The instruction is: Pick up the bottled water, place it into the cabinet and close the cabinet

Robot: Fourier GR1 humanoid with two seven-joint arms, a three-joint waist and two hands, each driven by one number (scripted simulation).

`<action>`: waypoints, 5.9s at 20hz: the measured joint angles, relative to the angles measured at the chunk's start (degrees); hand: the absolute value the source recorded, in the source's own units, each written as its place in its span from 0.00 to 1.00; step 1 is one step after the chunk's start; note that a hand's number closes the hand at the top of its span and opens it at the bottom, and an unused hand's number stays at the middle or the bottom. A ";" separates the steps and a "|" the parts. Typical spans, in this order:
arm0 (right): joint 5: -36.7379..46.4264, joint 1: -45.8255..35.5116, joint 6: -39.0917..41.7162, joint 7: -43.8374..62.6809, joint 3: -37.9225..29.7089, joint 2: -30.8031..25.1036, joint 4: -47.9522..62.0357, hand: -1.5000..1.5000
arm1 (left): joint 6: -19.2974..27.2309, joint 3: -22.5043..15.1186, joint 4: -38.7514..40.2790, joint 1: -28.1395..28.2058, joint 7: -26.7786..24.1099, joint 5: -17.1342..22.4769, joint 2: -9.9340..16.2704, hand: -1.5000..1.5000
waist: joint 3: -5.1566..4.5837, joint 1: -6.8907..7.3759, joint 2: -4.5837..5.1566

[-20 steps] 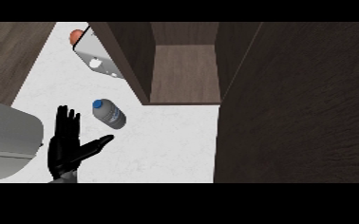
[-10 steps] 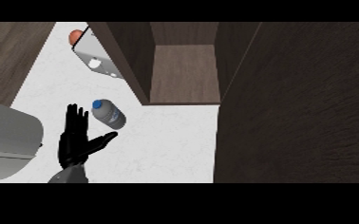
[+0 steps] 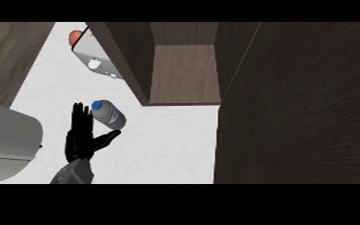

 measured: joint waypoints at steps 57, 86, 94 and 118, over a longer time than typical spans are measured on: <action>0.11 -1.93 -1.32 -1.27 1.20 -0.68 4.36 0.00 | -26.42 -3.09 -3.96 0.96 9.30 1.70 1.42 1.00 | 0.03 1.01 -0.34; 0.39 -4.37 -3.19 -1.32 4.28 -0.01 6.82 0.00 | 16.02 -27.10 -47.92 -3.59 32.61 1.07 -7.46 1.00 | -0.07 0.35 -0.19; 0.90 -5.18 -3.77 -0.75 5.50 0.19 6.87 0.00 | 27.08 -30.78 -43.14 -7.64 30.58 -3.68 -7.13 1.00 | -0.05 0.39 -0.71; -1.19 -7.96 -2.37 -1.14 4.17 -0.71 9.61 0.00 | 35.52 -23.29 -2.71 -37.71 23.93 -11.58 -6.34 1.00 | -0.05 -2.73 1.07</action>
